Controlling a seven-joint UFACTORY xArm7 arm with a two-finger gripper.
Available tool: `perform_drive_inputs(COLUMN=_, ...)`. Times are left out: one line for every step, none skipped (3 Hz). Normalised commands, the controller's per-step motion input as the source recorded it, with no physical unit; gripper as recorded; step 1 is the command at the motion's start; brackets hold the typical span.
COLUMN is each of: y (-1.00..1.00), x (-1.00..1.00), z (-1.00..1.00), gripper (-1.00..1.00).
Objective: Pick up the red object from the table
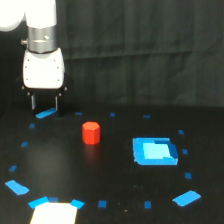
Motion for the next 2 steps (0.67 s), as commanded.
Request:
perform_drive_inputs(y=-1.00, x=1.00, z=-1.00, gripper=0.85)
perform_drive_inputs(y=-0.96, x=1.00, z=-0.69, gripper=1.00)
